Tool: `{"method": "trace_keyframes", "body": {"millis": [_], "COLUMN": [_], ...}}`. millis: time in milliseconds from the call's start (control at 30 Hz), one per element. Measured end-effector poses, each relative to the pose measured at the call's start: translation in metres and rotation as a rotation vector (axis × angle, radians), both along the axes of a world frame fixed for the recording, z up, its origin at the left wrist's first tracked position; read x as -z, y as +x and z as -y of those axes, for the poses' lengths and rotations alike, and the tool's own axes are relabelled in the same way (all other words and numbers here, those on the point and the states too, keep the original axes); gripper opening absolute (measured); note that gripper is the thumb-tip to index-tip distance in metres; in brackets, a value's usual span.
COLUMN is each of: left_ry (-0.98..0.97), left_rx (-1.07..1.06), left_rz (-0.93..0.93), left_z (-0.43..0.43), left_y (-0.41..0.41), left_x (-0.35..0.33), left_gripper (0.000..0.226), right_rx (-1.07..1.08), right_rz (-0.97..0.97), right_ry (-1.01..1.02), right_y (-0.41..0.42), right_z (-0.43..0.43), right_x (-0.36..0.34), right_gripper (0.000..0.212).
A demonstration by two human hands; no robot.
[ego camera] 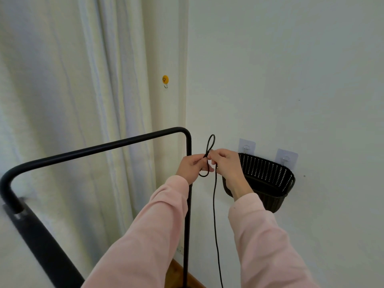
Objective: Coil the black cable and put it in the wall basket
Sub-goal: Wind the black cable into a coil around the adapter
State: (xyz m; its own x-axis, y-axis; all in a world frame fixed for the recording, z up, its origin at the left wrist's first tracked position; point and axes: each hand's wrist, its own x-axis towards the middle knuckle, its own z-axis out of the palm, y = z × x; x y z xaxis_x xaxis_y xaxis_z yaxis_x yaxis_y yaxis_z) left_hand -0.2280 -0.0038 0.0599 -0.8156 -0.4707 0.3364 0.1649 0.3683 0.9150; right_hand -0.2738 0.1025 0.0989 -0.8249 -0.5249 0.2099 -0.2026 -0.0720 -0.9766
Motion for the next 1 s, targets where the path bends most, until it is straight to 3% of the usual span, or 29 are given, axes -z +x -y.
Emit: {"method": "trace_keyframes", "body": {"millis": [133, 367, 533, 667, 833, 1000], "left_ry": [-0.047, -0.024, 0.101, 0.131, 0.095, 0.026], "left_rx": [-0.058, -0.127, -0.199, -0.212, -0.234, -0.22], "left_rz": [0.038, 0.031, -0.06, -0.105, -0.076, -0.037], "left_z": [0.0, -0.006, 0.003, 0.007, 0.007, 0.002], "left_y": [-0.002, -0.003, -0.003, -0.003, 0.0, 0.0], "left_x": [-0.001, -0.007, -0.007, -0.009, -0.003, 0.005], "left_gripper": [0.023, 0.021, 0.033, 0.035, 0.032, 0.02], "right_rx": [0.05, 0.102, 0.023, 0.012, 0.107, 0.012], "right_rz": [-0.006, 0.166, 0.16, 0.135, 0.23, 0.307], "right_ry": [0.02, -0.034, 0.169, 0.371, -0.008, -0.235], "right_y": [-0.003, -0.005, -0.009, -0.009, -0.008, -0.004], "right_z": [0.0, 0.001, -0.002, -0.004, -0.003, 0.003], "right_x": [0.003, -0.004, 0.005, 0.022, 0.015, -0.006], "right_gripper": [0.026, 0.023, 0.017, 0.031, 0.032, 0.028]}}
